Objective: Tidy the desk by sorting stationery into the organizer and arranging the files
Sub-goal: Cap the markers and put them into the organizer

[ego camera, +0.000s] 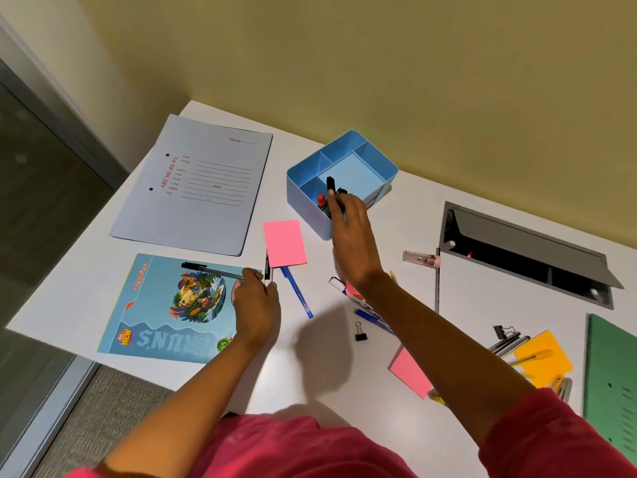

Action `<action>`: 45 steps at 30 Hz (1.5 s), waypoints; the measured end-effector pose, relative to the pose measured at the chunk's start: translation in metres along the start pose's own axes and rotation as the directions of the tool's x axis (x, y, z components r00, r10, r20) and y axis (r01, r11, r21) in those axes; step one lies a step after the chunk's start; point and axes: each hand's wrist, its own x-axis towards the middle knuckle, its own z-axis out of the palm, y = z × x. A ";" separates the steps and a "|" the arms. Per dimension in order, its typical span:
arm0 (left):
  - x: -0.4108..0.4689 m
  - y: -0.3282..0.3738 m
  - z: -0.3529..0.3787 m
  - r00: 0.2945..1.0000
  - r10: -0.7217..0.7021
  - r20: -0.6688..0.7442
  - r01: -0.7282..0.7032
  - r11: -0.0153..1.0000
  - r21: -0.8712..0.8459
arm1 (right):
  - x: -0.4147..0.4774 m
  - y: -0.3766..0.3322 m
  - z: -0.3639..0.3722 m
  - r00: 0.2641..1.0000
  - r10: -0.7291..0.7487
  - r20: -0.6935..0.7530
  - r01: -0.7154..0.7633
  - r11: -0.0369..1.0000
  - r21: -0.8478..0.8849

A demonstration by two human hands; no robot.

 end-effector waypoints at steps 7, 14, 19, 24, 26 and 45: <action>0.005 0.006 -0.005 0.996 -0.072 0.056 0.070 0.996 0.047 | -0.006 -0.005 -0.003 0.996 0.025 -0.085 -0.017 0.996 0.084; -0.015 0.026 -0.024 0.979 -0.195 0.055 0.202 0.924 -0.323 | -0.041 -0.008 -0.004 0.952 0.121 -0.283 -0.046 0.965 0.257; -0.029 0.032 -0.024 0.993 -0.117 -0.015 0.101 0.912 -0.398 | -0.053 -0.029 -0.007 0.961 0.171 -0.218 -0.047 0.876 0.480; -0.037 0.044 -0.019 0.993 0.113 -0.029 -0.116 0.930 -0.350 | -0.043 -0.048 -0.022 0.944 0.321 -0.072 -0.172 0.668 0.724; -0.039 0.049 -0.018 0.985 0.171 -0.016 -0.166 0.925 -0.341 | -0.036 -0.049 -0.030 0.930 0.365 -0.051 -0.212 0.644 0.735; 0.001 0.096 -0.006 0.982 0.179 0.065 -0.146 0.929 -0.341 | -0.013 -0.007 -0.060 0.853 0.499 -0.155 -0.223 0.615 0.756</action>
